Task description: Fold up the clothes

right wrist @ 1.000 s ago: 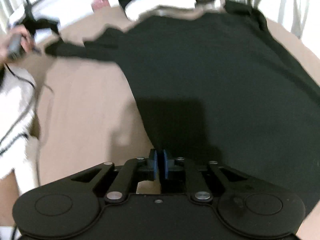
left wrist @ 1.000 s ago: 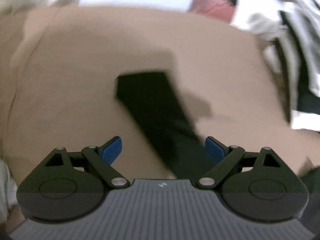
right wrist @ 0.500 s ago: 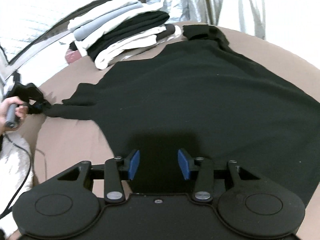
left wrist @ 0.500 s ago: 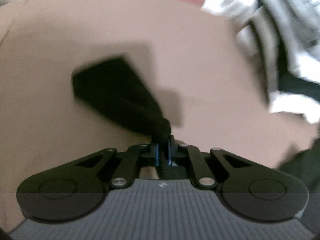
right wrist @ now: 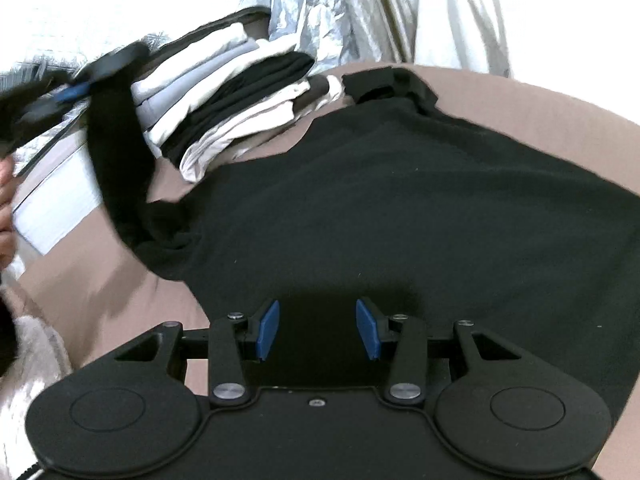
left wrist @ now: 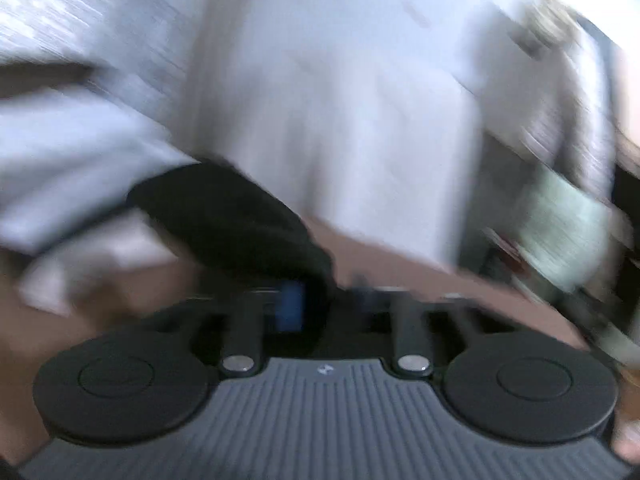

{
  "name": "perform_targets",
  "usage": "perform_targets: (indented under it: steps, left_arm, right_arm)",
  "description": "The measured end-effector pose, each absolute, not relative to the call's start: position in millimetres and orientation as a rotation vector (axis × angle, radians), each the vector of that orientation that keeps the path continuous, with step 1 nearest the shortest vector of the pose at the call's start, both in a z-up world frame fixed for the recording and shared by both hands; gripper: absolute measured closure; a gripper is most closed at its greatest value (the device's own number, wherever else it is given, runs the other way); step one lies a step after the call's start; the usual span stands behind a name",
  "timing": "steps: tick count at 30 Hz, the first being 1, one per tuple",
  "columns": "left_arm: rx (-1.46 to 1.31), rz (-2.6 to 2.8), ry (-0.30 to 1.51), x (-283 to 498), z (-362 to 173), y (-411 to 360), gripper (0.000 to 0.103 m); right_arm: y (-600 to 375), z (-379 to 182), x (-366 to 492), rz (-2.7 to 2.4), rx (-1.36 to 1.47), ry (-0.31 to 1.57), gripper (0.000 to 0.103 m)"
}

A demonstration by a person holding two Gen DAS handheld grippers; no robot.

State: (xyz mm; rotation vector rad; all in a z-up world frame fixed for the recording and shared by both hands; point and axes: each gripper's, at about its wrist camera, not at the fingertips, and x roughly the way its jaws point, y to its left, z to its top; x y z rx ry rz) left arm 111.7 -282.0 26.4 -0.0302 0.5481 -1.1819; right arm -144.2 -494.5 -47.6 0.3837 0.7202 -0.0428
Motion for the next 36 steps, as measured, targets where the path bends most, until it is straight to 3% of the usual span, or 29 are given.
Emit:
perform_targets:
  steps: [1, 4, 10, 14, 22, 25, 27, 29, 31, 32, 33, 34, 35, 36]
  left_arm:
    - [0.026, -1.236, 0.598, 109, 18, -306, 0.029]
    - [0.135, -1.261, 0.584, 90, -8, -327, 0.028]
    - [0.108, -0.996, 0.667, 119, -34, -254, 0.024]
    - [-0.113, -0.8, 0.785, 190, -42, -204, 0.024]
    - [-0.092, -0.762, 0.903, 209, -65, -203, 0.024]
    - [-0.059, -0.799, 0.974, 205, -79, -225, 0.024]
    - [0.021, -0.78, 0.959, 196, -83, -236, 0.024]
    - [0.099, -0.758, 0.937, 186, -88, -243, 0.024]
    - [0.175, -0.727, 0.932, 182, -98, -250, 0.029]
    - [0.216, -0.711, 0.93, 178, -101, -249, 0.038]
    - [0.264, -0.702, 0.928, 177, -106, -253, 0.058]
    - [0.302, -0.692, 0.926, 176, -110, -257, 0.069]
    - [0.328, -0.681, 0.916, 174, -112, -258, 0.091]
    - [0.331, -0.677, 0.906, 173, -111, -258, 0.095]
  right_arm:
    - [-494, -50, -143, -0.037, 0.382, 0.736, 0.055]
    - [-494, -58, -142, -0.021, 0.389, 0.774, 0.055]
    - [-519, -70, -136, -0.029, 0.524, 0.741, 0.055]
    - [-544, -85, -122, -0.064, 0.671, 0.692, 0.055]
    - [-571, -97, -107, -0.155, 0.728, 0.591, 0.054]
    - [-574, -84, -85, -0.097, 0.771, 0.515, 0.047]
    - [-578, -77, -66, -0.062, 0.814, 0.492, 0.034]
    - [-579, -76, -45, -0.121, 0.803, 0.53, 0.032]
    - [-579, -77, -25, -0.229, 0.758, 0.594, 0.032]
    - [-578, -82, -16, -0.297, 0.711, 0.644, 0.032]
    - [-575, -90, -8, -0.363, 0.657, 0.698, 0.032]
    - [-572, -99, -2, -0.41, 0.615, 0.735, 0.032]
    - [-570, -106, -1, -0.412, 0.601, 0.727, 0.031]
    - [-567, -112, 0, -0.413, 0.578, 0.712, 0.033]
